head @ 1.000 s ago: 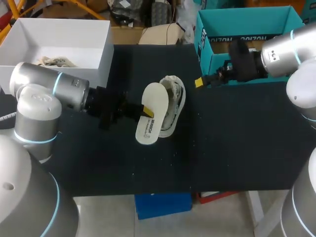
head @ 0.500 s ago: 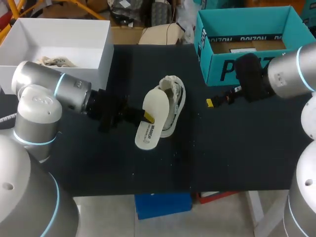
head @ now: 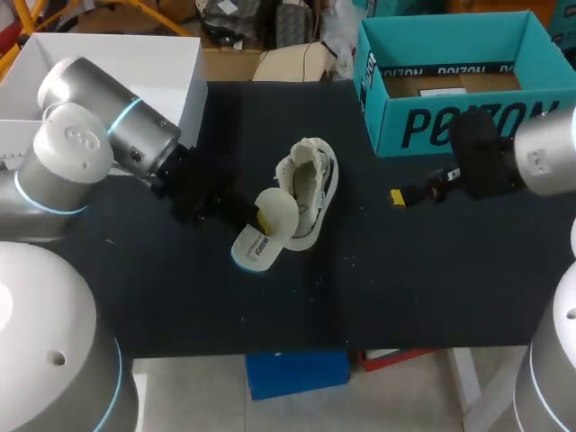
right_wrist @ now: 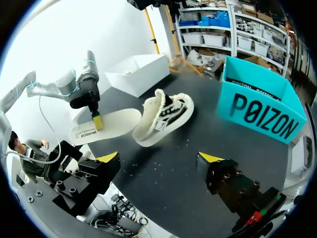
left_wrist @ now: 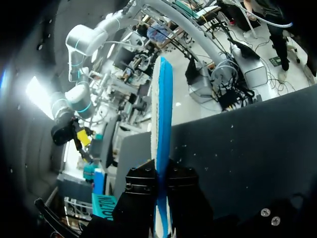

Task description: Take the shoe out of the shoebox, open the shoe tongue, remove and reinsert the insole, then place the shoe into the shoebox

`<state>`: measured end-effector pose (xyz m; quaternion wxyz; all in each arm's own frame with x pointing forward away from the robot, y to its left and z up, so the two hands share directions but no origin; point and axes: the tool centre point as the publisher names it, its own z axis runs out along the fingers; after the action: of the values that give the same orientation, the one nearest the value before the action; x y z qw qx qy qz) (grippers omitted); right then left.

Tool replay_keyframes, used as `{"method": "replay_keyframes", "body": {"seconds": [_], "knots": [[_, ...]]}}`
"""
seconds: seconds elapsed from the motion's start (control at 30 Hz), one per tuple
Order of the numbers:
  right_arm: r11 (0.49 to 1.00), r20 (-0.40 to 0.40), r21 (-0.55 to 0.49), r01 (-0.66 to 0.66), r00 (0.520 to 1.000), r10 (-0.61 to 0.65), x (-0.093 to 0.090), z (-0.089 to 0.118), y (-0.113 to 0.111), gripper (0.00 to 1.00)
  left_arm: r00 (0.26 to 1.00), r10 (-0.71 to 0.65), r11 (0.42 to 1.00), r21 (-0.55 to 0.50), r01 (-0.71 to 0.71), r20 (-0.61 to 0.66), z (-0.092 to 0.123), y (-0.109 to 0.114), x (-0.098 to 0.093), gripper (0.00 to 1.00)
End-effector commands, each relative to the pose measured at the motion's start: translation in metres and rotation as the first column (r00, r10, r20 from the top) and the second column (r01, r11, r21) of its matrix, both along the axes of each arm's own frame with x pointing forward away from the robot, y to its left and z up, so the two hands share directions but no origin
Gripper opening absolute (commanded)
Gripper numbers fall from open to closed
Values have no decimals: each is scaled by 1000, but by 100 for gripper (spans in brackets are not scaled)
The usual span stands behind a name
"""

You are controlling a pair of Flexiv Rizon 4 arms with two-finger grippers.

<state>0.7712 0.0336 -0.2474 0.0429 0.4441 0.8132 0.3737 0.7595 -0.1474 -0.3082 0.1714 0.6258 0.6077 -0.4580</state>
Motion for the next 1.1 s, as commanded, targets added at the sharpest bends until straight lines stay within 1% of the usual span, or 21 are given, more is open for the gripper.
{"method": "replay_keyframes", "body": {"seconds": [0.03,0.13,0.27,0.43,0.6,0.83,0.9,1.1], "knots": [[1000,-1,-2,0,1000,0,0,0,1,100,990,-131,987,88,135,-46,-1,-10,19,0],[1000,-1,-2,0,1000,0,0,0,1,100,983,-169,979,106,176,-68,-5,-17,25,0],[1000,-1,-2,0,1000,0,0,0,1,100,971,-219,961,147,232,-100,-9,-24,26,0],[1000,-1,-2,0,1000,0,0,0,1,100,971,-215,955,185,232,-108,-17,-25,28,0],[1000,-1,-2,0,1000,0,0,0,1,100,979,-180,960,199,196,-97,-23,-27,35,0],[1000,-1,-2,0,1000,0,0,0,1,100,990,-131,973,184,139,-53,-29,-37,55,0],[1000,-1,-2,0,1000,0,0,0,1,100,990,-129,978,156,137,-61,-31,-41,60,0],[1000,-1,-2,0,1000,0,0,0,1,100,993,-106,985,135,112,-52,-41,-51,77,0]]}}
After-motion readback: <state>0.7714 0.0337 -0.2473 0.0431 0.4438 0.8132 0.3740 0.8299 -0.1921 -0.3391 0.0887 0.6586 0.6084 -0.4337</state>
